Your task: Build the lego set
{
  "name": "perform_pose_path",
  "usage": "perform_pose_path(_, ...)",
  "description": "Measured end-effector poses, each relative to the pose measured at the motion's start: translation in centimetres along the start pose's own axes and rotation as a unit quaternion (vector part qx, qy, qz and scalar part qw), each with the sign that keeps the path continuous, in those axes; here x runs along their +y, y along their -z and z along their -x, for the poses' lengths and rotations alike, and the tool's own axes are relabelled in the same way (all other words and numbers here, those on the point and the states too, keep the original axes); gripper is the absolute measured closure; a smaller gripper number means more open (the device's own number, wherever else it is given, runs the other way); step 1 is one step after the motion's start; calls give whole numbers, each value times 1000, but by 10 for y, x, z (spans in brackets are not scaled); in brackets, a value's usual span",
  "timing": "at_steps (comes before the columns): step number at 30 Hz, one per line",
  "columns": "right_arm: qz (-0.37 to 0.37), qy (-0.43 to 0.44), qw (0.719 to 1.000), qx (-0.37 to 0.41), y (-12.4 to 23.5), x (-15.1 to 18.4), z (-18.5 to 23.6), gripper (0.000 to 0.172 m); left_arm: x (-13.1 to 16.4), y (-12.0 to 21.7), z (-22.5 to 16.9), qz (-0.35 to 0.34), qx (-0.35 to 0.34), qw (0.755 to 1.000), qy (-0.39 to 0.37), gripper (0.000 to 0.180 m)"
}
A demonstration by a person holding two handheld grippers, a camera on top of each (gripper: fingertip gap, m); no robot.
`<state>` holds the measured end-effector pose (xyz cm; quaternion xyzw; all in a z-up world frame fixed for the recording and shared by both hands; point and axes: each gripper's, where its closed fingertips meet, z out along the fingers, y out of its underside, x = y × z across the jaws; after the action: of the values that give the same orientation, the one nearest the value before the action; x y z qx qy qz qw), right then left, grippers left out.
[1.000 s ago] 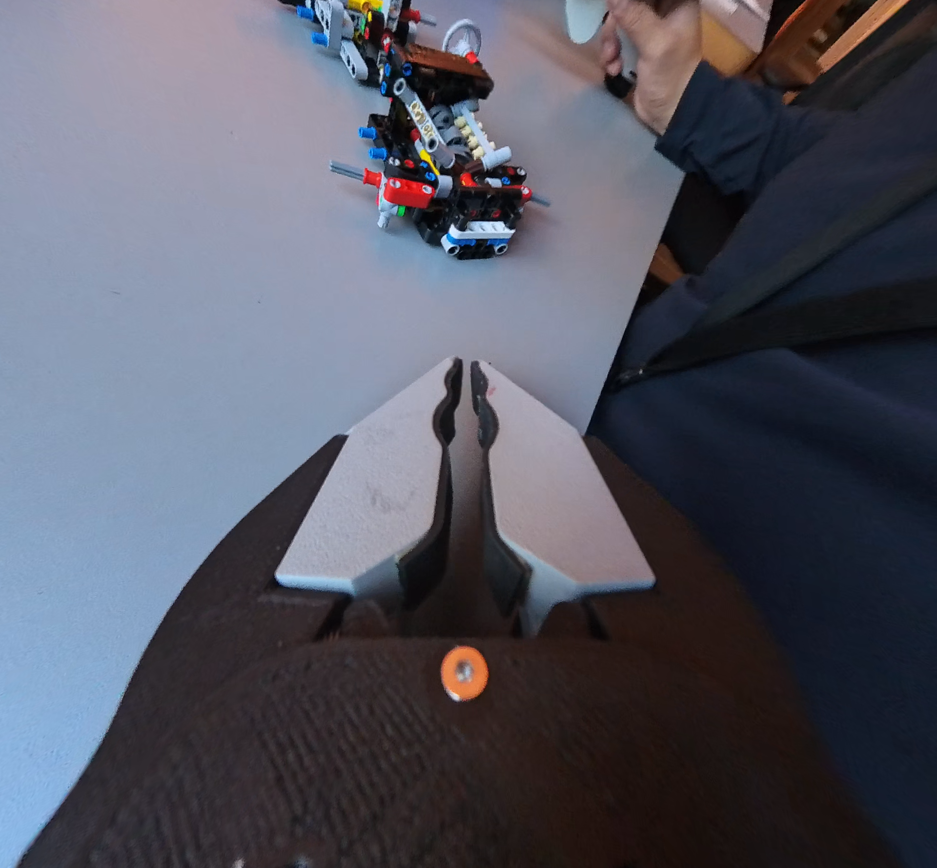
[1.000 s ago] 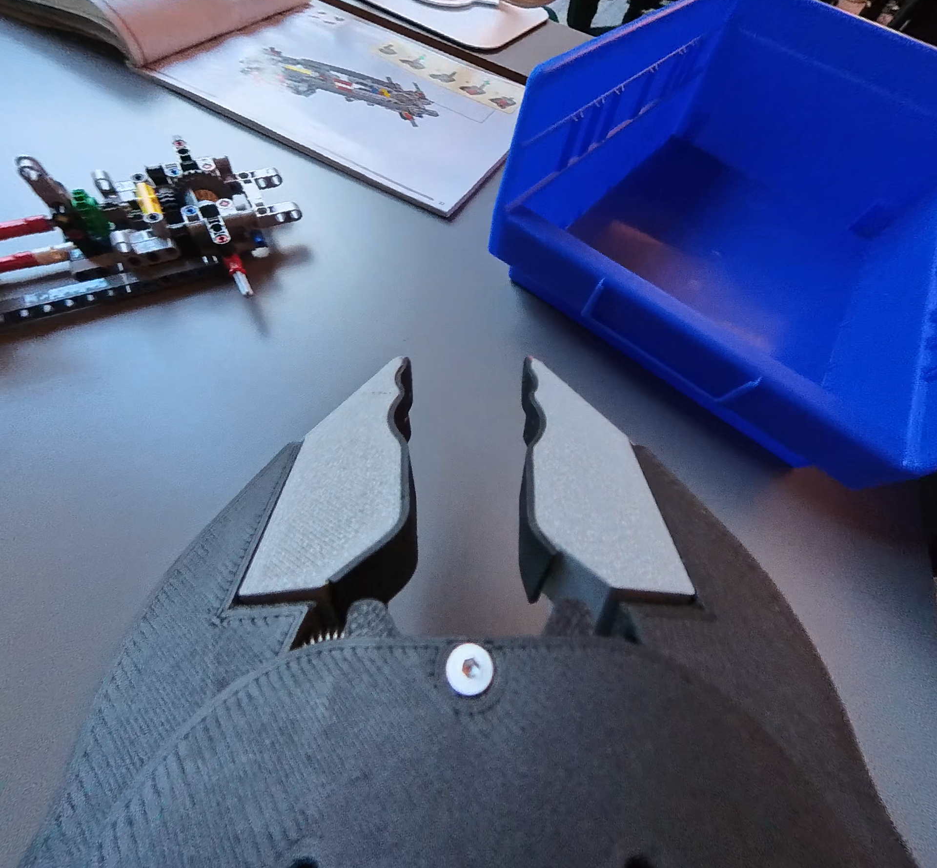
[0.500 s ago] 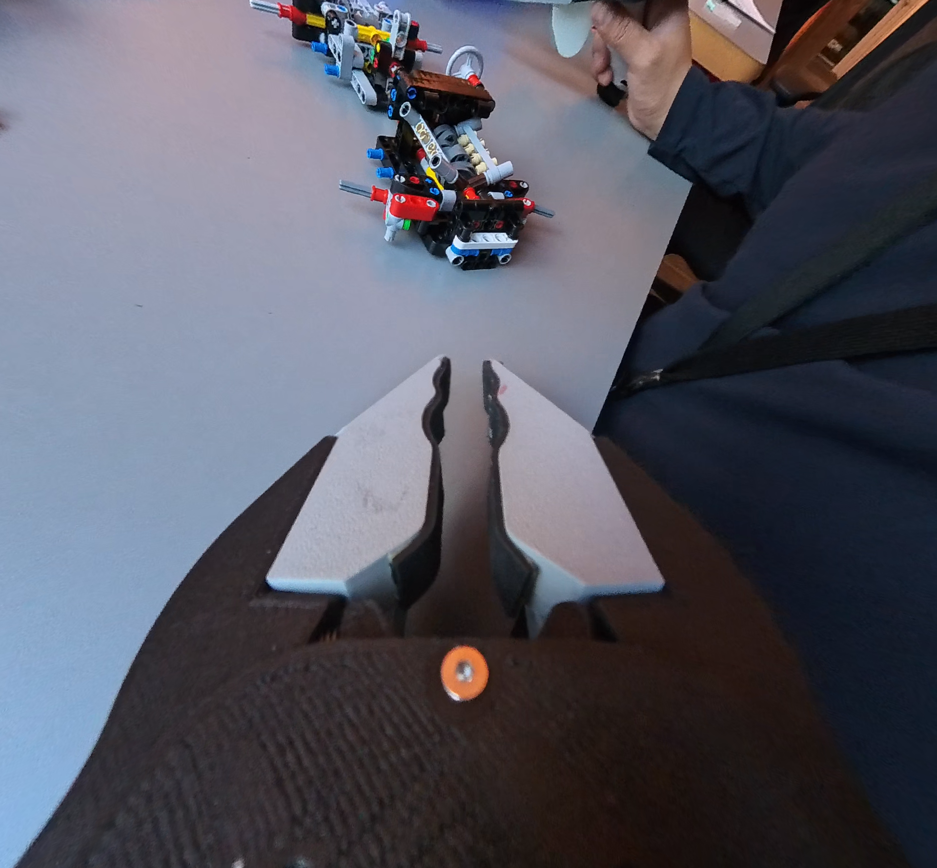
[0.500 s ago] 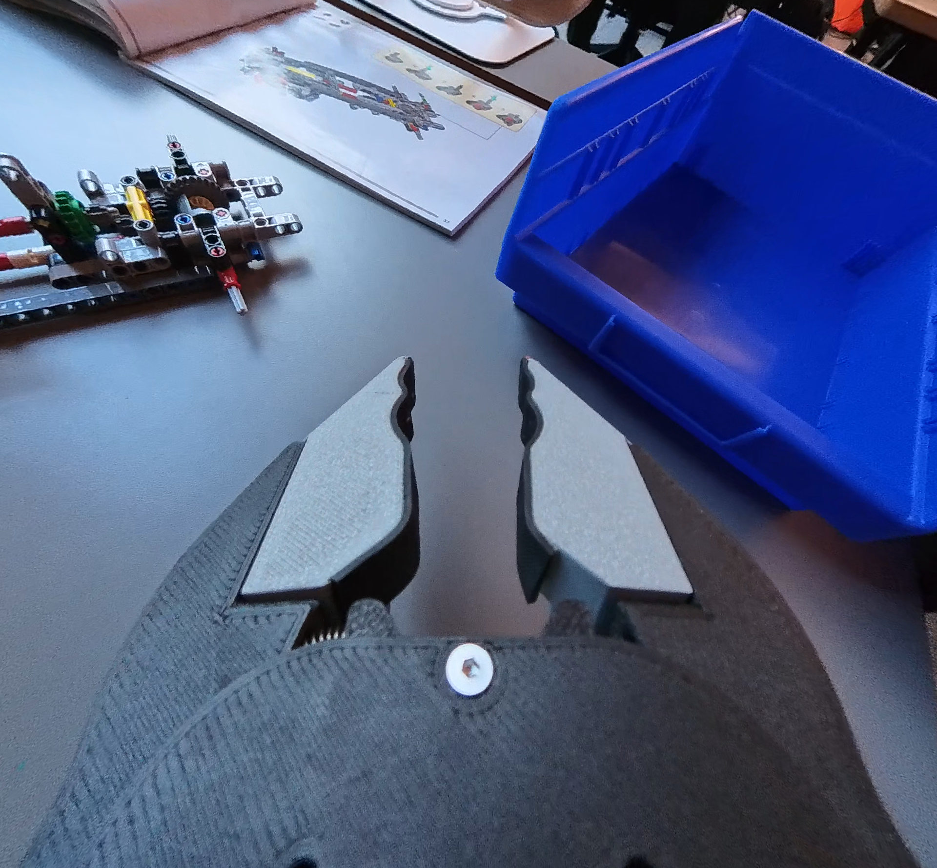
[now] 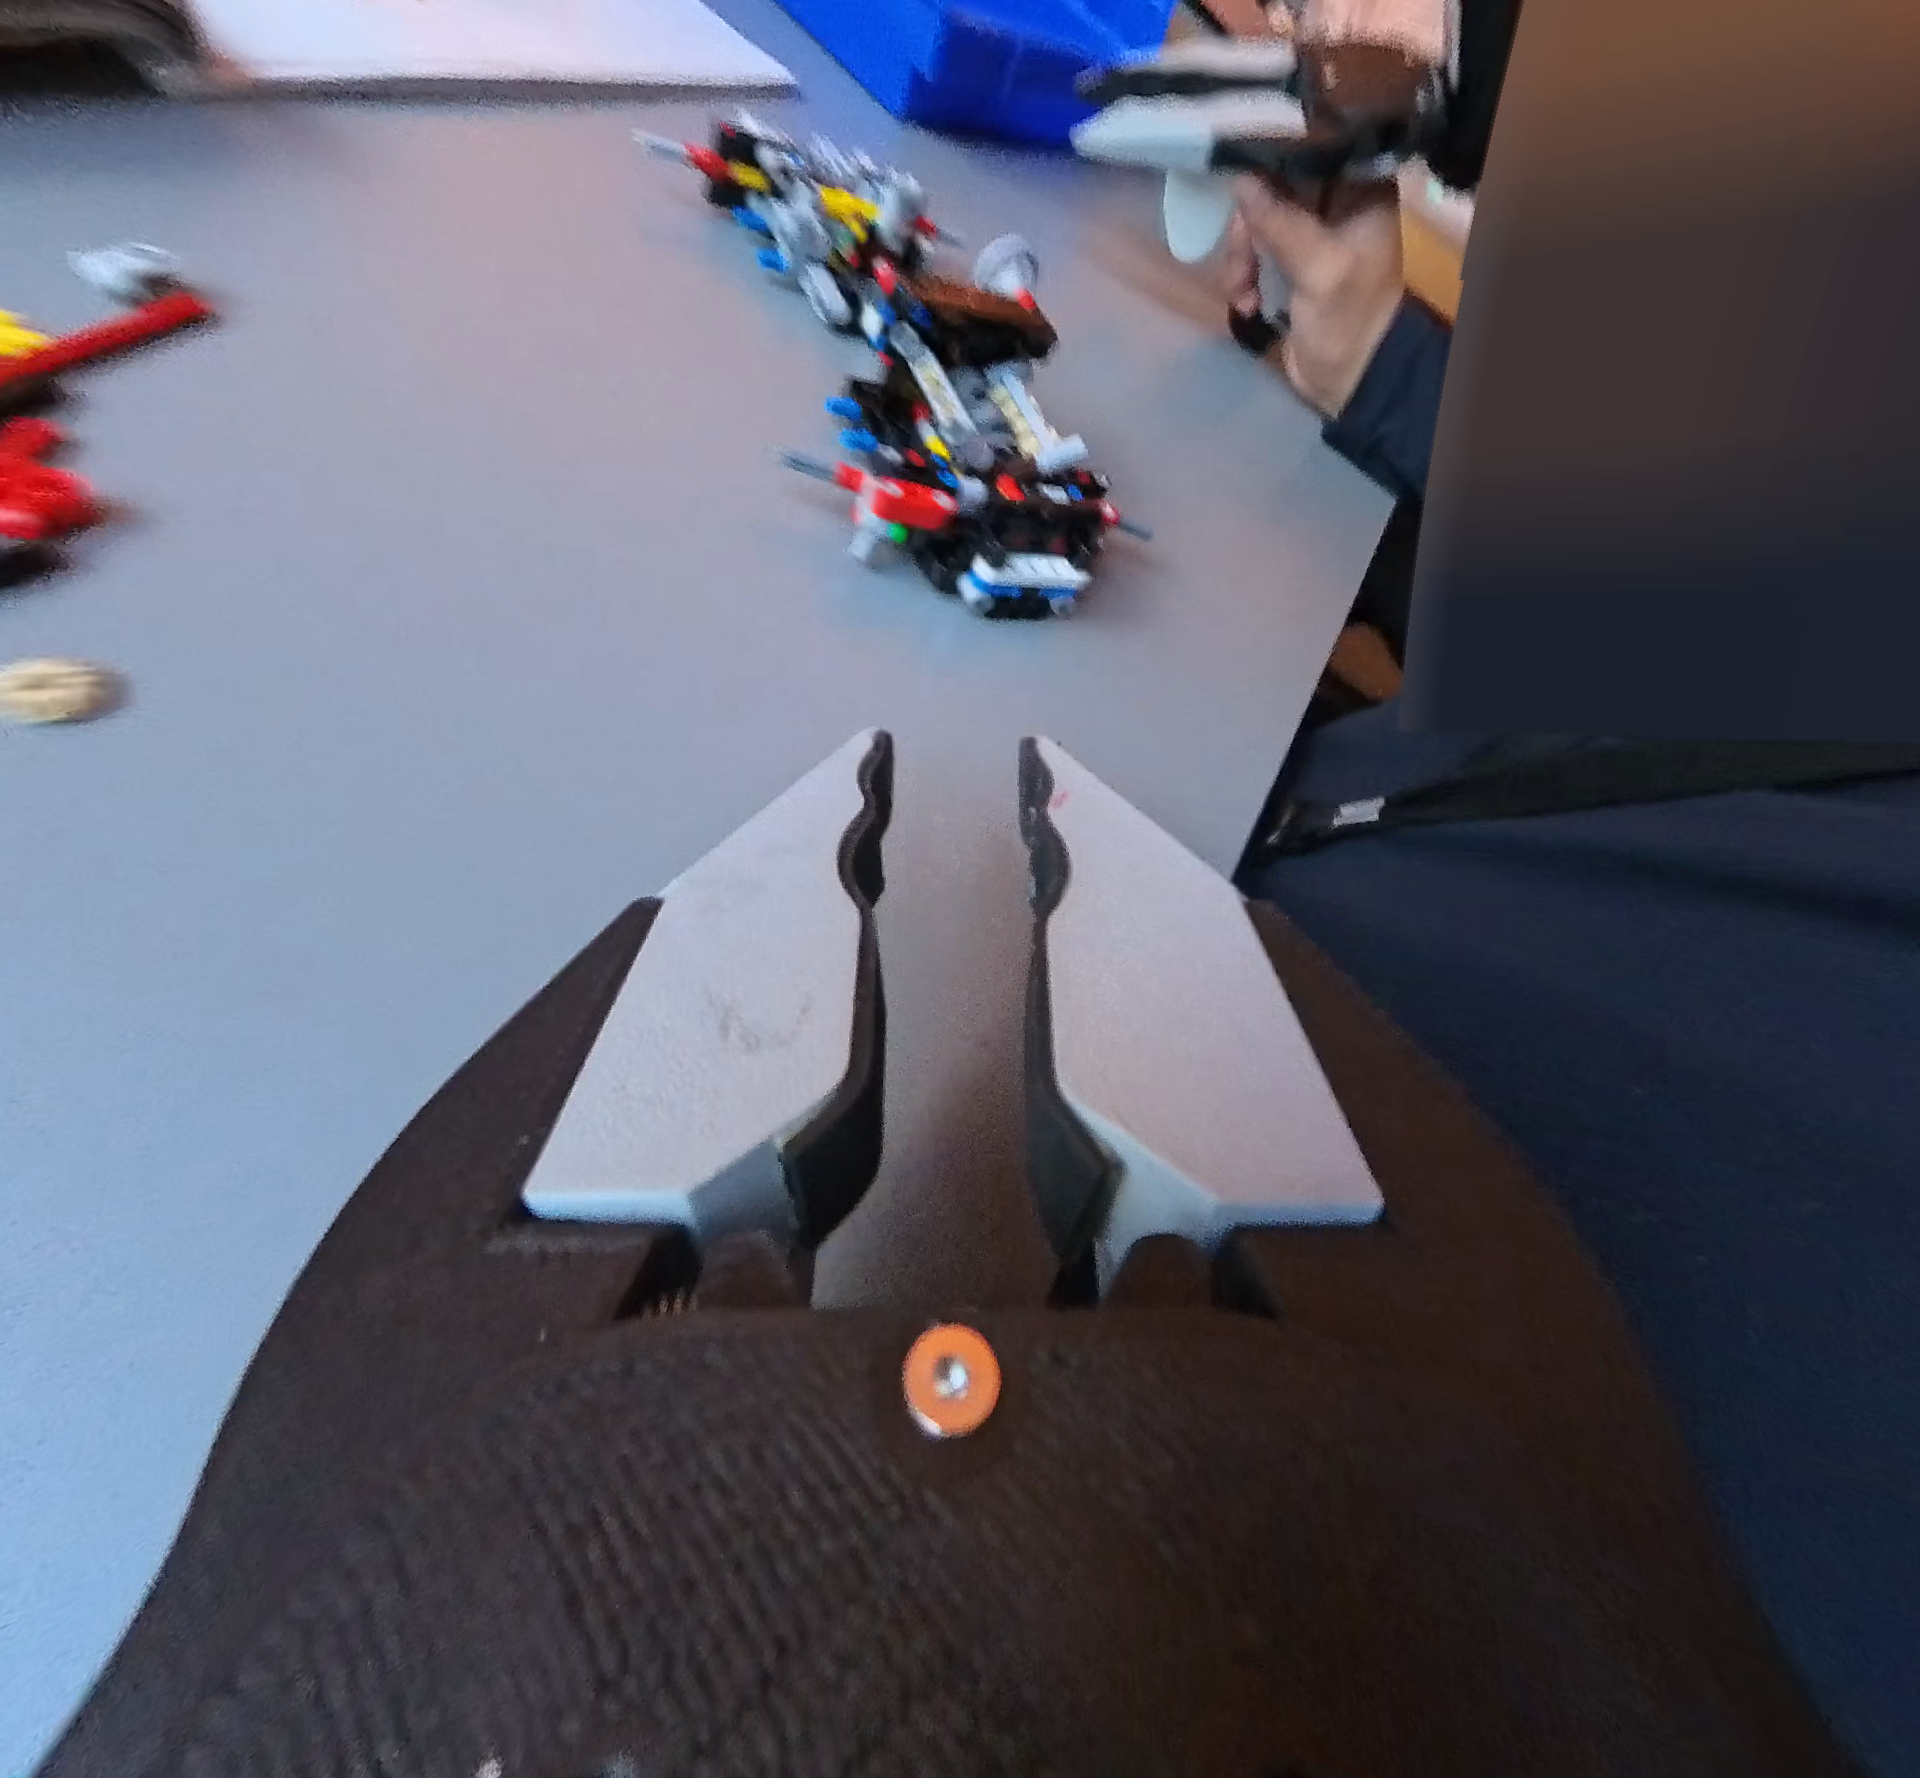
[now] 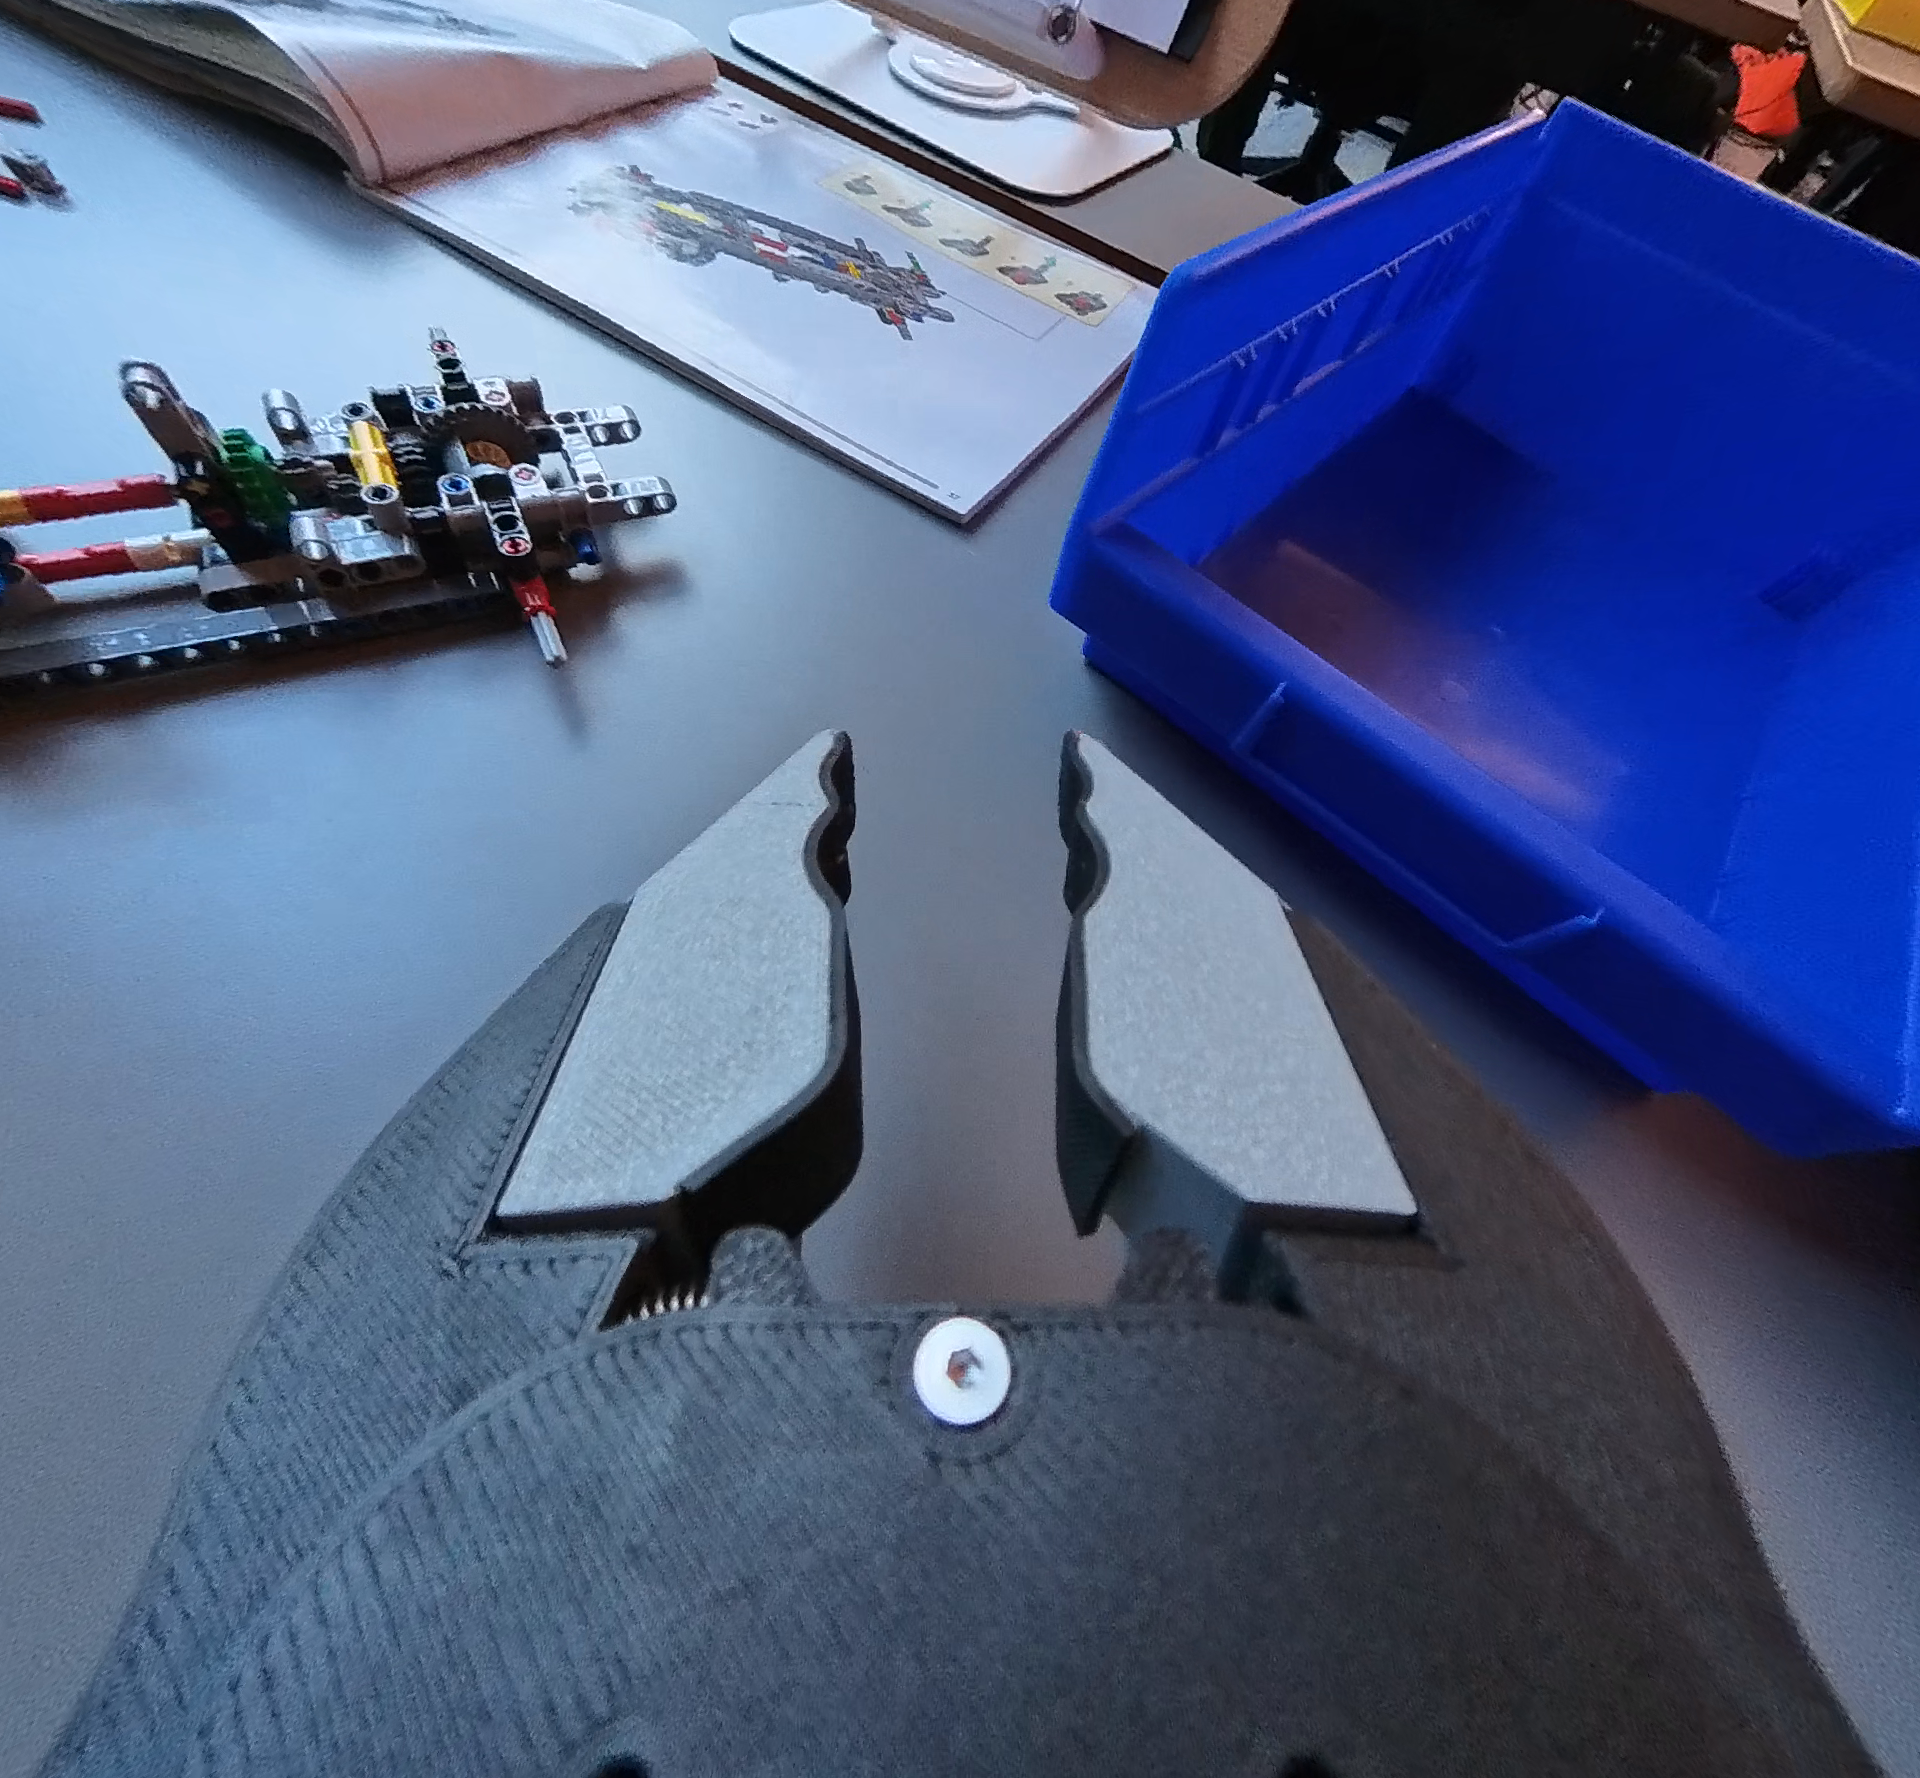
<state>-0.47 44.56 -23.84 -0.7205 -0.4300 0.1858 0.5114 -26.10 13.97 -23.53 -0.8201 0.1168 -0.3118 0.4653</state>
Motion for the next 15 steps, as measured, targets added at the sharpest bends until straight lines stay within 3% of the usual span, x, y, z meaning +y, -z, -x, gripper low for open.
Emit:
perform_pose_path(3, -14, -6, 1000, -13, 3, -4, 3, 135, -25, 61, 46, -26, -108, 994, -7, 156)
perform_pose_path(7, -31, -14, 999, -38, 5, -9, 9, 135, 5, 158, 139, 120, -325, 938, -25, 156)
perform_pose_path(10, -49, -19, 997, -56, 10, -14, 15, 134, 37, 184, 159, 196, -316, 928, 20, 160)
perform_pose_path(15, -73, -24, 994, -79, 19, -21, 26, 134, 54, 182, 164, 238, -309, 921, 15, 160)
